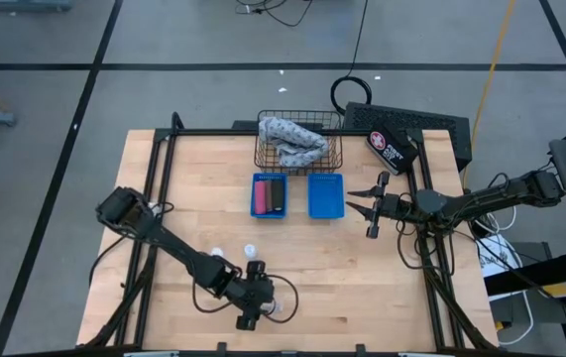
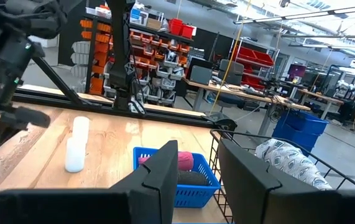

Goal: Pick & Place Medicine items
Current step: Put the bottom white pill bottle into the right blue bin

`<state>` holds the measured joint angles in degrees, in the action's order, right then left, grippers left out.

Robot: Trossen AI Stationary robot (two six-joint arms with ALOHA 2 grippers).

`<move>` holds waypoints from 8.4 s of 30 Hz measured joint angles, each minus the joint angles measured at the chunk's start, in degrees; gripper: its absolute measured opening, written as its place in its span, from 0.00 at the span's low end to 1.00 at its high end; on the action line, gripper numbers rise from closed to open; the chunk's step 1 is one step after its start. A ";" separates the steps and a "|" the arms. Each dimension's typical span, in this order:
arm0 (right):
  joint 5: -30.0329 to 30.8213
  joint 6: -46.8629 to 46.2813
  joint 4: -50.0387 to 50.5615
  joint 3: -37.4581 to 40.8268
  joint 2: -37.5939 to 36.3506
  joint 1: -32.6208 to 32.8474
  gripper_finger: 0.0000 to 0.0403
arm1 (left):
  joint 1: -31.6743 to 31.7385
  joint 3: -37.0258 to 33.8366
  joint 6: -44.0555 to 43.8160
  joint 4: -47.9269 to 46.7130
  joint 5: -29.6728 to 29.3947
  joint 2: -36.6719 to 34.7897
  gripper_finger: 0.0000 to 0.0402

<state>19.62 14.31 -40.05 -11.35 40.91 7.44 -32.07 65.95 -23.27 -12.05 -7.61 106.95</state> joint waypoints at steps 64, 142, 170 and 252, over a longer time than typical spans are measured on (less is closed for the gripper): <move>-0.03 -0.07 0.01 -0.02 0.02 0.00 0.26 | 5.33 0.02 0.78 16.06 -3.23 8.40 0.73; -0.20 -28.94 25.41 -33.00 60.41 30.18 0.43 | 19.88 0.00 0.38 23.30 -10.43 10.72 0.69; 28.08 -28.33 29.85 -18.79 24.24 26.69 0.34 | 28.65 -15.93 12.29 75.20 11.00 1.85 0.60; 10.52 -9.07 0.57 -14.87 27.34 8.26 0.68 | 27.63 -9.37 21.26 47.65 5.81 -3.07 0.36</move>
<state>30.13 5.24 -39.48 -26.22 68.25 15.70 -4.43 56.58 -2.01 35.60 -1.80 103.87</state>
